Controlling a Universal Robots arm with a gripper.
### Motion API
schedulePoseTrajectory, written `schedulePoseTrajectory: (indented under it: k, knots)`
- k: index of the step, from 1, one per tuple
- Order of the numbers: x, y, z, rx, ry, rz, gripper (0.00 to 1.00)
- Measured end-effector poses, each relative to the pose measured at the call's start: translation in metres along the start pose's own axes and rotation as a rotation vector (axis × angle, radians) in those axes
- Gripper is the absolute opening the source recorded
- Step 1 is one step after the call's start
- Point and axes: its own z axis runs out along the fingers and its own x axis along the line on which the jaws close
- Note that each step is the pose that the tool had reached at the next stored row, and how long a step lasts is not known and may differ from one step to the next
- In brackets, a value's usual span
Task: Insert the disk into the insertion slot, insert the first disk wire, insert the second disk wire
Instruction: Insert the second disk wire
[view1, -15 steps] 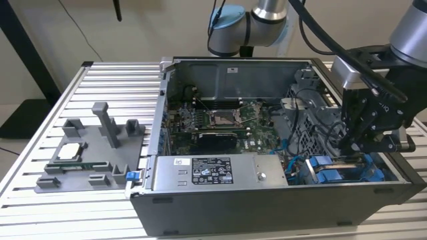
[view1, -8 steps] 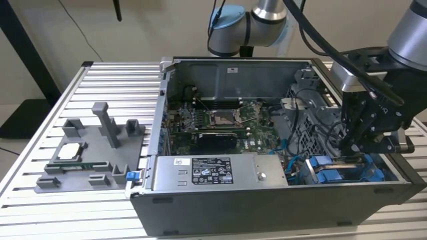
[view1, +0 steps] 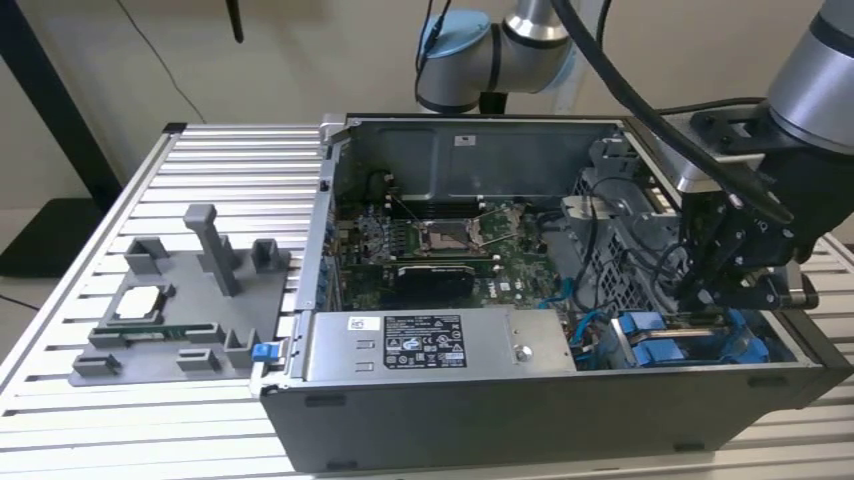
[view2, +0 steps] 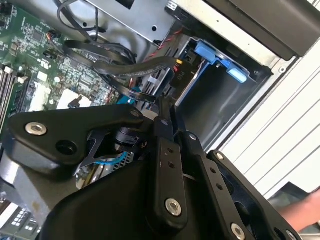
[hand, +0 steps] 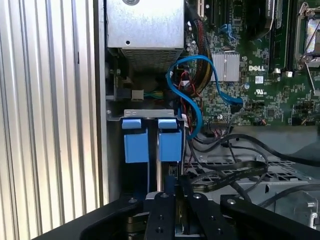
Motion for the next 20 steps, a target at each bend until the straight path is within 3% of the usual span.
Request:
schedulePoseTrajectory:
  k: [4,20]
  knots:
    - [-0.0002,-0.0020,0.0031,0.0039,-0.0059,0.000,0.00]
    - [0.0003,-0.0039,0.0124,0.0098,-0.0065,-0.001,0.00]
